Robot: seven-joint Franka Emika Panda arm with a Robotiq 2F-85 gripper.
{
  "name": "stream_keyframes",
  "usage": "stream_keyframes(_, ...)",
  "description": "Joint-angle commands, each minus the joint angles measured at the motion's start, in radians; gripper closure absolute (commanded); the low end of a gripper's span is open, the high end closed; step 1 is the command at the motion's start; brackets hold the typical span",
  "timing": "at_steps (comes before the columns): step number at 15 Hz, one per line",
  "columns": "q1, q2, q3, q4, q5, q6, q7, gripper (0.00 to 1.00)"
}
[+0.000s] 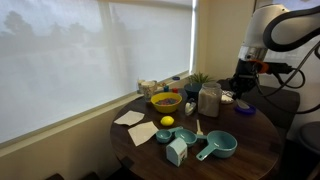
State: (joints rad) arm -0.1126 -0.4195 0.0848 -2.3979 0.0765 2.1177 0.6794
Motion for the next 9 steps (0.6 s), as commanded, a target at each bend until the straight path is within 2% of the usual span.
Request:
stream_keyframes(1,0.002,0.004,-0.008,0.035,0.016,0.009,0.021,0.97)
stream_keyframes(9,-0.027,0.052,-0.038,0.211,-0.001,0.075,0.046,0.97)
